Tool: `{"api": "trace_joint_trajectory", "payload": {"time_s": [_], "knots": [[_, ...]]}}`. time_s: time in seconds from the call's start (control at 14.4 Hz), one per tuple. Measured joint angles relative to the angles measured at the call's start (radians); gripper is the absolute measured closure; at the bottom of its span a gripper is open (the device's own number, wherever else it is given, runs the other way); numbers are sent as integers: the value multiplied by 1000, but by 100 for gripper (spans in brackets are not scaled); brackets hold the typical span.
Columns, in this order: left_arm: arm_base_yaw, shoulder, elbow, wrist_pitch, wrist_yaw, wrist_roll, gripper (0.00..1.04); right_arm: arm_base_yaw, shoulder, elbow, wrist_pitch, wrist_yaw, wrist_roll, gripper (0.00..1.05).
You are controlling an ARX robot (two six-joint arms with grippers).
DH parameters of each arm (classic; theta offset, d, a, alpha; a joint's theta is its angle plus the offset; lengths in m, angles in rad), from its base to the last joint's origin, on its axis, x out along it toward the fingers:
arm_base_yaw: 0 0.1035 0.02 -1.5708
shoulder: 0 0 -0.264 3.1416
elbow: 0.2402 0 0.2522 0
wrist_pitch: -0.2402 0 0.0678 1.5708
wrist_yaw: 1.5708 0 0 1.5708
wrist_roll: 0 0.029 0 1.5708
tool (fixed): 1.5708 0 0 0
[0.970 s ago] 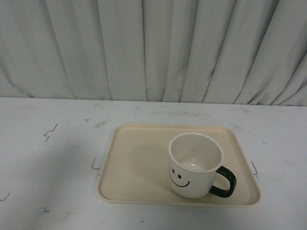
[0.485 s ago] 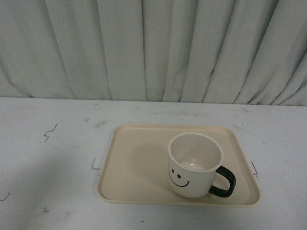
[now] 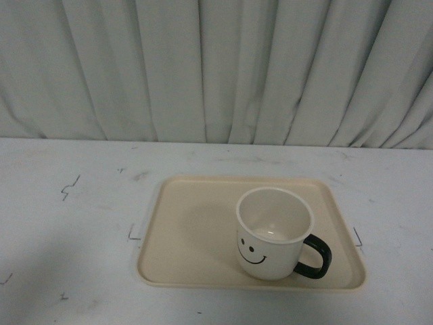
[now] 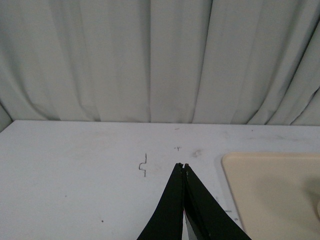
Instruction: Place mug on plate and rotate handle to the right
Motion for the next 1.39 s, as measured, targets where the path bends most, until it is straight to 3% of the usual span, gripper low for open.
{"api": "trace_joint_trajectory", "payload": {"time_s": [0.49, 1.11, 1.18, 1.39], "knots": [[0, -299, -1, -271, 0, 0, 103, 0, 0, 0, 0, 0, 0, 6], [0, -513, -1, -483, 0, 0, 103, 0, 0, 0, 0, 0, 0, 6], [0, -612, 0, -636, 2, 0, 103, 0, 0, 0, 0, 0, 0, 6], [0, -676, 0, -659, 0, 0, 100, 0, 0, 0, 0, 0, 0, 6]]}}
